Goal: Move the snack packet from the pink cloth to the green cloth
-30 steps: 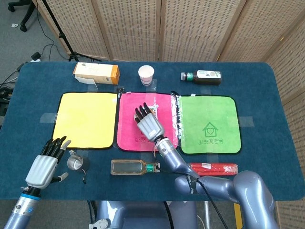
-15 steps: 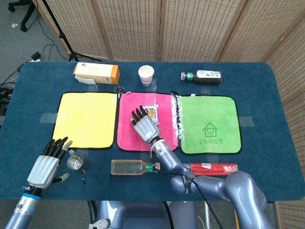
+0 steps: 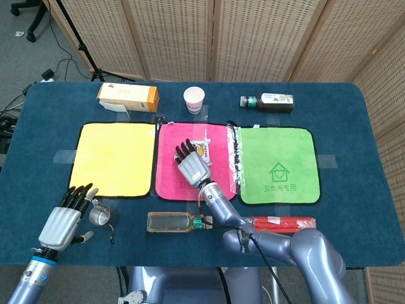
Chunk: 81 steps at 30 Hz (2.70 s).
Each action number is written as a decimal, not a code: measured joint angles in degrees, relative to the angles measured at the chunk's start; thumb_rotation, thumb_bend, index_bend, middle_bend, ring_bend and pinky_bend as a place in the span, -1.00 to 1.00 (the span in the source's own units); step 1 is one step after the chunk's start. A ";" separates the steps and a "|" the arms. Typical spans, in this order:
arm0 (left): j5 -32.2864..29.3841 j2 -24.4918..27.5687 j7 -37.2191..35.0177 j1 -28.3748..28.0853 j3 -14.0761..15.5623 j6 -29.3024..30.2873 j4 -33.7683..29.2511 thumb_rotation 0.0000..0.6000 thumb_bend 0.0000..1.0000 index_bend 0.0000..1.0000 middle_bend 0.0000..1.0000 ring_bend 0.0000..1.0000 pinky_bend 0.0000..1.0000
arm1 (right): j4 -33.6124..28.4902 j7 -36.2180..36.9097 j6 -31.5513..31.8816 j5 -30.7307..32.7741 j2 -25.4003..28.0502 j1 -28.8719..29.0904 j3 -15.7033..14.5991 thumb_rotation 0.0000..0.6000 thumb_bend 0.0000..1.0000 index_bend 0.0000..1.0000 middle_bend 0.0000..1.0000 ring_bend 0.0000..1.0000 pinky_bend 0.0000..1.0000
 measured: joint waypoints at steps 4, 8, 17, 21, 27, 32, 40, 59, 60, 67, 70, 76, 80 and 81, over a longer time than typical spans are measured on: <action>0.10 -0.12 0.04 -0.10 0.18 -0.16 0.03 1.00 -0.91 -1.00 -1.00 -1.00 -1.00 | 1.16 0.22 -0.33 0.65 -0.25 -0.08 -0.31 1.00 0.65 -0.73 -0.87 -1.00 -1.00; 0.04 -0.13 0.02 -0.12 0.18 -0.10 -0.03 1.00 -0.91 -1.00 -1.00 -1.00 -1.00 | 1.37 0.06 -0.20 1.16 0.04 -0.27 -0.57 1.00 0.65 -0.73 -0.87 -1.00 -1.00; 0.30 0.10 -0.16 -0.05 0.27 0.32 -0.31 1.00 -0.91 -1.00 -1.00 -1.00 -1.00 | -0.25 -1.90 0.87 3.27 1.23 -1.06 -1.11 1.00 0.65 -0.73 -0.87 -1.00 -1.00; 0.56 0.19 -0.22 -0.06 0.41 0.43 -0.47 1.00 -0.91 -1.00 -1.00 -1.00 -1.00 | -2.10 -3.16 1.88 4.54 2.29 -1.53 -1.44 1.00 0.65 -0.73 -0.87 -1.00 -1.00; 0.77 0.30 -0.25 -0.01 0.55 0.59 -0.67 1.00 -0.91 -1.00 -1.00 -1.00 -1.00 | -3.75 -4.56 2.71 6.50 3.43 -2.34 -2.20 1.00 0.65 -0.73 -0.87 -1.00 -0.99; 0.55 0.25 -0.27 -0.07 0.56 0.36 -0.65 1.00 -0.91 -1.00 -1.00 -1.00 -1.00 | -4.33 -5.15 3.12 8.02 4.38 -3.10 -2.85 1.00 0.65 -0.73 -0.87 -1.00 -0.99; 0.42 0.15 -0.16 -0.12 0.60 0.21 -0.74 1.00 -0.91 -1.00 -1.00 -1.00 -1.00 | -4.59 -5.10 3.39 8.86 6.02 -4.27 -4.05 1.00 0.65 -0.72 -0.87 -1.00 -0.98; 0.17 -0.02 -0.21 -0.27 0.66 -0.10 -0.69 1.00 -0.91 -1.00 -1.00 -1.00 -1.00 | -6.99 -6.32 4.73 10.20 8.71 -5.13 -5.68 1.00 0.65 -0.72 -0.87 -1.00 -0.96; 0.16 -0.01 -0.22 -0.27 0.66 -0.10 -0.68 1.00 -0.92 -1.00 -1.00 -1.00 -1.00 | -7.16 -6.45 4.88 10.30 8.94 -5.17 -5.75 1.00 0.65 -0.72 -0.87 -1.00 -0.96; 0.18 -0.05 -0.15 -0.26 0.69 -0.04 -0.71 1.00 -0.91 -1.00 -1.00 -1.00 -1.00 | -8.14 -6.90 5.43 11.00 10.09 -5.63 -6.28 1.00 0.65 -0.72 -0.87 -1.00 -0.96; 0.19 -0.05 -0.11 -0.25 0.71 -0.01 -0.75 1.00 -0.91 -1.00 -1.00 -1.00 -1.00 | -8.42 -6.98 5.58 11.35 10.58 -6.00 -6.66 1.00 0.65 -0.72 -0.87 -1.00 -0.96; 0.12 -0.06 -0.06 -0.26 0.75 -0.09 -0.79 1.00 -0.91 -1.00 -1.00 -1.00 -1.00 | -8.77 -7.12 5.94 11.95 11.71 -6.97 -7.58 1.00 0.65 -0.72 -0.86 -1.00 -0.96; 0.05 -0.12 -0.01 -0.31 0.75 -0.23 -0.78 1.00 -0.91 -1.00 -1.00 -1.00 -1.00 | -9.09 -7.12 6.19 12.07 12.50 -7.52 -8.05 1.00 0.65 -0.72 -0.86 -1.00 -0.96; 0.03 -0.14 0.03 -0.33 0.76 -0.29 -0.79 1.00 -0.91 -1.00 -1.00 -1.00 -1.00 | -9.19 -7.11 6.28 12.09 12.76 -7.68 -8.17 1.00 0.65 -0.72 -0.86 -1.00 -0.96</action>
